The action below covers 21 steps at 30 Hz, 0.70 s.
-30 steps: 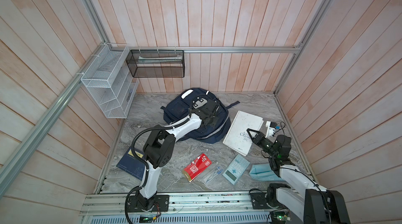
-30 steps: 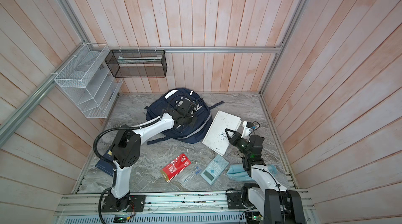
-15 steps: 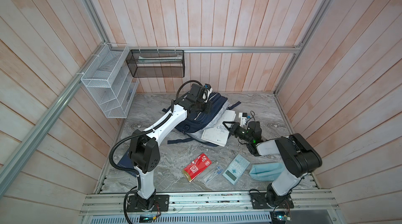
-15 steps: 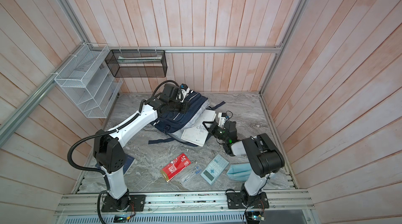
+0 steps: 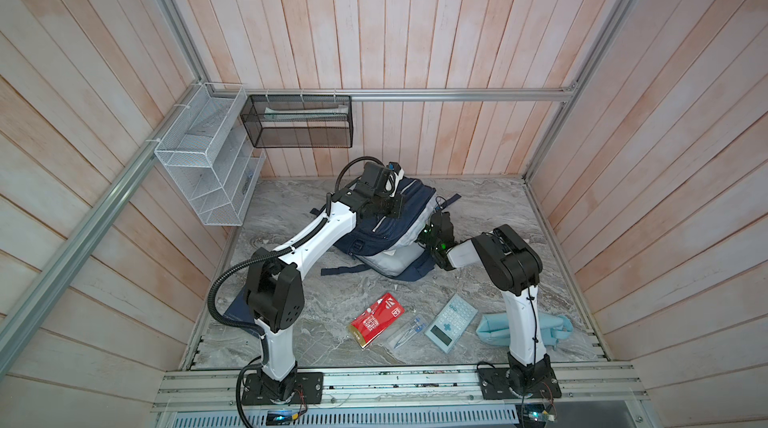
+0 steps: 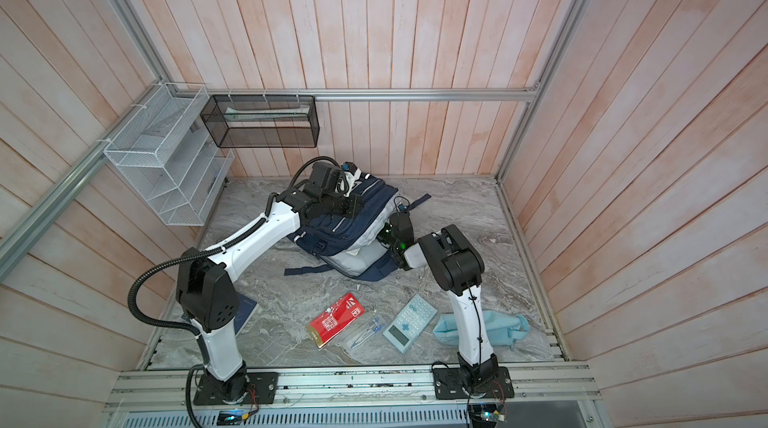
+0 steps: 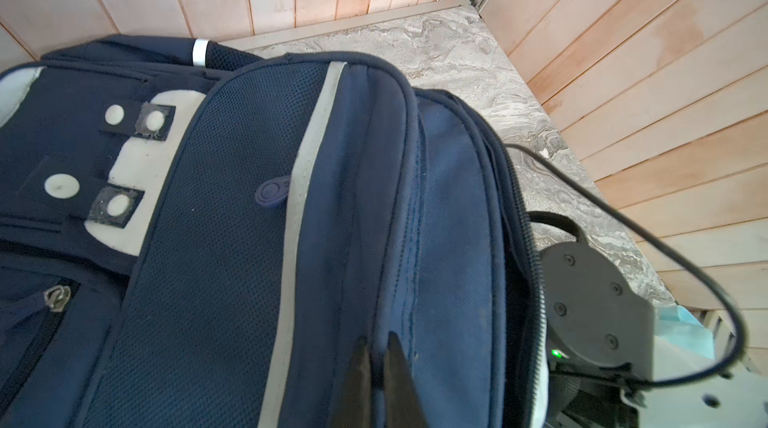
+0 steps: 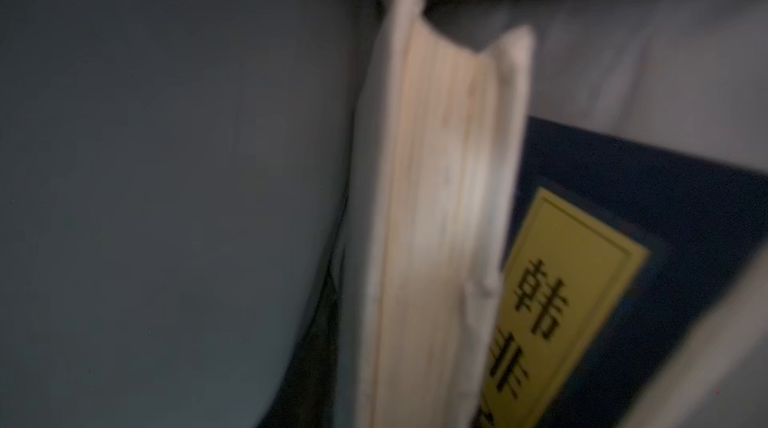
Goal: Pack the student bag
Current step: 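Hold the backpack opening with the left gripper while the right lowers the white book inside, then release the white book and pull both grippers back from the backpack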
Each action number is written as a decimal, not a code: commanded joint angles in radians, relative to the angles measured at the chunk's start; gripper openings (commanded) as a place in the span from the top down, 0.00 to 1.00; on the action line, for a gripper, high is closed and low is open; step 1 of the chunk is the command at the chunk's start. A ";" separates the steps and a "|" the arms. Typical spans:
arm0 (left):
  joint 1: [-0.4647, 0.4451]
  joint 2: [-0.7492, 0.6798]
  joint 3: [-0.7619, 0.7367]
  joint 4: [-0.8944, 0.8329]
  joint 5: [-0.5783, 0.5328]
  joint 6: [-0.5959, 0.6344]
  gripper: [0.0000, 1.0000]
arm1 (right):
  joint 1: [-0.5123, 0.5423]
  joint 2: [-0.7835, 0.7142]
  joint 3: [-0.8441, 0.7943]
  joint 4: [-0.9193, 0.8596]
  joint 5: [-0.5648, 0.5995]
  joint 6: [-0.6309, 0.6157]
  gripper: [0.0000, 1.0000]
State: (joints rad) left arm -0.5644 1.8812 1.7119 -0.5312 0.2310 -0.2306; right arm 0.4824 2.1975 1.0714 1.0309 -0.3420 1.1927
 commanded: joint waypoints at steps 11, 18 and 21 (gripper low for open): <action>0.012 0.014 -0.150 0.193 0.013 -0.138 1.00 | -0.110 -0.495 -0.375 -0.446 -0.070 -0.393 0.35; 0.016 0.050 -0.238 0.287 0.049 -0.179 0.87 | -0.104 -0.823 -0.457 -0.756 0.136 -0.578 0.33; 0.022 0.003 -0.303 0.334 0.050 -0.199 0.44 | -0.038 -0.924 -0.437 -0.862 0.313 -0.726 0.28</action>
State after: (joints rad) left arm -0.5632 1.9102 1.4544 -0.2562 0.3027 -0.3962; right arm 0.3935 1.3437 0.6052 0.3405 -0.2066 0.6540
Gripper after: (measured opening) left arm 0.427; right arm 0.710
